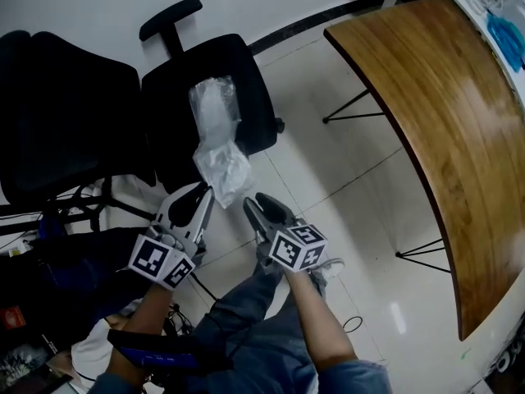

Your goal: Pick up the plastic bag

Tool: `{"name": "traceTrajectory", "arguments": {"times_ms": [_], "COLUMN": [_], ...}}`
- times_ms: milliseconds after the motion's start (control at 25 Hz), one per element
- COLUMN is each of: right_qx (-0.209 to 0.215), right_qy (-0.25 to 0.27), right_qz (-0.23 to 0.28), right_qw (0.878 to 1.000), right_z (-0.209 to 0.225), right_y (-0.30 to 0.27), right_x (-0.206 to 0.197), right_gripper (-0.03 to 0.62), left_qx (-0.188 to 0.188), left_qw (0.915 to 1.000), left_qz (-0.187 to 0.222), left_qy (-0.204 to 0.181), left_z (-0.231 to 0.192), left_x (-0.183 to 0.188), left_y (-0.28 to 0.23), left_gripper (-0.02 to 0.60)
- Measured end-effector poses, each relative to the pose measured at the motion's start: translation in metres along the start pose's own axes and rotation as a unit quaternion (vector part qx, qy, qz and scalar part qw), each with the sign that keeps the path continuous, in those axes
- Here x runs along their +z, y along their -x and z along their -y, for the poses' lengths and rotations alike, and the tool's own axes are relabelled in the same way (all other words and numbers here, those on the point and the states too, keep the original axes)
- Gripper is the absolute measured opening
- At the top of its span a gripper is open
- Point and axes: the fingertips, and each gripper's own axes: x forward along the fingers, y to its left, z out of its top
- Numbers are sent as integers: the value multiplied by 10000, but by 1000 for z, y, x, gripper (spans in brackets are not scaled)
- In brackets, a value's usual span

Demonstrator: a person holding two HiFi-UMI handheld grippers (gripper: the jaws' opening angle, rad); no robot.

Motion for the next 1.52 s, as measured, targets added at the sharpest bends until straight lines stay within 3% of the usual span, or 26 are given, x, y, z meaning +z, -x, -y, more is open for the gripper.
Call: {"name": "traceTrajectory", "arguments": {"times_ms": [80,320,560,640,680,720,800,840,920,1160,1520], "right_qx": [62,473,986,1095,1056,1014,1099,1244,1459,1584,1794], "right_qy": [-305,-1282,-1893,-1912,-1896,-1900,-1967,-2001,-2014,-1934,-1343], "right_qz": [80,495,582,558,544,558,678,747,782,749,648], "right_qw": [9995,9894,9752,9738,9747,9749,9719,9690,9654,9653,9724], "right_z": [5,7,-3,-6,-5,-4,-7,-11,-19,-33,-88], "right_y": [-7,-27,-45,-47,-47,-46,-46,-47,-48,-43,-45], "right_x": [-6,-6,-6,-5,-4,-3,0,1,4,17,91], "right_gripper": [196,196,196,189,142,140,27,0,0,0,0], "left_qx": [10,-44,40,53,50,44,43,48,70,184,313], "left_qw": [10000,9998,9995,9995,9995,9996,9996,9996,9997,9998,9992], "left_qz": [-30,-176,-279,-279,-275,-269,-254,-249,-241,-125,218], "left_qy": [-14,-101,-113,-113,-115,-115,-104,-95,-72,11,145], "left_z": [-3,-1,-10,-12,-12,-12,-13,-13,-15,-17,-14], "left_x": [-4,-12,-19,-19,-19,-19,-18,-18,-17,-9,32], "left_y": [-1,2,7,7,7,7,8,9,10,15,24], "left_gripper": [60,60,60,60,60,60,60,60,60,60,60]}}
